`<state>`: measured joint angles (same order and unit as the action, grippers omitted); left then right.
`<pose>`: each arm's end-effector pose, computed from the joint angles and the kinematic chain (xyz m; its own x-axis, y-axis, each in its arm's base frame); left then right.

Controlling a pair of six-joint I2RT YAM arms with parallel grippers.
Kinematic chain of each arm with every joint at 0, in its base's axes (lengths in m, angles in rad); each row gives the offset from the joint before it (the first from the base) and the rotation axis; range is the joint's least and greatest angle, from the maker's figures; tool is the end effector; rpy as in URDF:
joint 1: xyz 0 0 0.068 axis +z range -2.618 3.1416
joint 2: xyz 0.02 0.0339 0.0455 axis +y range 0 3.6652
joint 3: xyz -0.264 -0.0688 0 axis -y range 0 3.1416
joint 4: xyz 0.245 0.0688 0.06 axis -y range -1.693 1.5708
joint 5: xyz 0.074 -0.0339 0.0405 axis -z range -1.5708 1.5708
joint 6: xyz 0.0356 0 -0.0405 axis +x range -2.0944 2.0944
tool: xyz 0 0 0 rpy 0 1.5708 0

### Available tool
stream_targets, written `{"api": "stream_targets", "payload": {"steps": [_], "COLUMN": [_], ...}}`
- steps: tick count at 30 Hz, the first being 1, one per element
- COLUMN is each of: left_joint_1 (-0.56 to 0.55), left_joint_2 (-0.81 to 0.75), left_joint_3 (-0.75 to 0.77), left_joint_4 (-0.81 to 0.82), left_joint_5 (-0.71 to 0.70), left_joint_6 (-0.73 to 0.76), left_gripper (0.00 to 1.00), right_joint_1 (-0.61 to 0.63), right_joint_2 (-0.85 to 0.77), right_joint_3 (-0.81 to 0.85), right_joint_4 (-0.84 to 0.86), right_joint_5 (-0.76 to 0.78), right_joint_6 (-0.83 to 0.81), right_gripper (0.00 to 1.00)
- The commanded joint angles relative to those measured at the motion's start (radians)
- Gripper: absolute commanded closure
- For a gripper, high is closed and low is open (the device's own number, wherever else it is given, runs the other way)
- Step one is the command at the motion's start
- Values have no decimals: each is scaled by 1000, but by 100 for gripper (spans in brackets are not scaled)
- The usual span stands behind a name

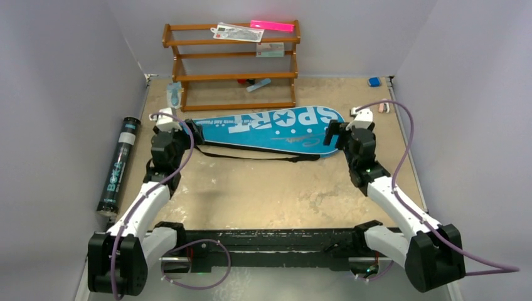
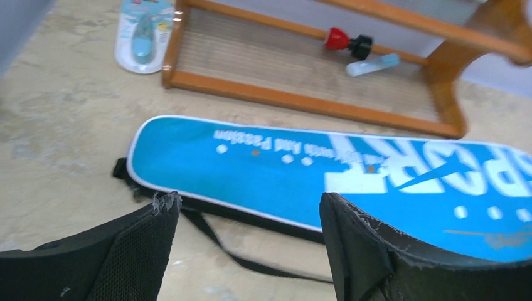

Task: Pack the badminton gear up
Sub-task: Zip the racket bag at the center of the board, then reset both arms

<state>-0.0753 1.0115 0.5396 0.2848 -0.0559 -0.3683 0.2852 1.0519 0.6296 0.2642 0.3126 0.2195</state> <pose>0.2325 -0.0155 0.2590 -0.1804 -0.3469 -0.9204 -0.0478 0.9377 -0.3441 0.2369 0.0581 0.2801 -0.1423 0.1742 -0.9744 0.0560 0.9842 0.1678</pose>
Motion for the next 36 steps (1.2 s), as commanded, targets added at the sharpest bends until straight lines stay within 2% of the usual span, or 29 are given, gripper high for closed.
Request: {"api": "stream_targets", "payload": {"steps": [1, 4, 8, 12, 14, 16, 18, 21, 23, 24, 26, 28, 29, 31, 32, 33, 35, 36], "left_joint_1": [2, 2, 28, 102, 119, 127, 133, 141, 141, 141, 141, 141, 141, 139, 138, 138, 137, 137], "left_joint_2": [-36, 16, 147, 250, 312, 354, 395, 467, 497, 501, 509, 556, 586, 572, 584, 596, 576, 584], "left_joint_3": [-126, -190, -222, -237, -238, -239, -217, -207, -214, -216, -239, -273, -274, -238, -243, -250, -239, -244], "left_joint_4": [218, 348, 482, 609, 657, 697, 692, 729, 762, 770, 796, 905, 957, 850, 885, 915, 860, 884], "left_joint_5": [-57, -87, -107, -20, -6, 5, 25, 29, 38, 38, 42, 88, 112, 132, 131, 131, 127, 127], "left_joint_6": [188, 216, 262, 239, 255, 246, 243, 236, 240, 240, 240, 257, 269, 280, 282, 284, 284, 284], "left_gripper": [20, 17, 15, 15, 15, 15, 15, 16, 17, 17, 17, 17, 17, 17, 17, 17, 15, 14], "right_joint_1": [-2, -2, -28, -149, -174, -175, -176, -188, -203, -204, -215, -230, -231, -231, -231, -231, -232, -231], "right_joint_2": [-61, -12, 130, 228, 286, 330, 370, 455, 548, 553, 506, 533, 517, 519, 533, 531, 524, 527], "right_joint_3": [-152, -260, -255, -270, -280, -334, -367, -366, -400, -400, -342, -339, -334, -346, -360, -355, -326, -333], "right_joint_4": [226, 424, 515, 610, 650, 839, 949, 1004, 1177, 1192, 977, 1017, 978, 1017, 1084, 1084, 973, 989], "right_joint_5": [-141, -132, -59, -176, -171, -148, -114, -102, -87, -75, -122, -130, -120, -81, -68, -53, -89, -81], "right_joint_6": [-183, -255, -294, -248, -264, -322, -330, -306, -306, -310, -272, -286, -277, -286, -293, -288, -259, -269], "right_gripper": [1, 2, 2, 2, 1, 2, 2, 2, 5, 5, 12, 12, 3, 1, 1, 1, 1, 1]}}
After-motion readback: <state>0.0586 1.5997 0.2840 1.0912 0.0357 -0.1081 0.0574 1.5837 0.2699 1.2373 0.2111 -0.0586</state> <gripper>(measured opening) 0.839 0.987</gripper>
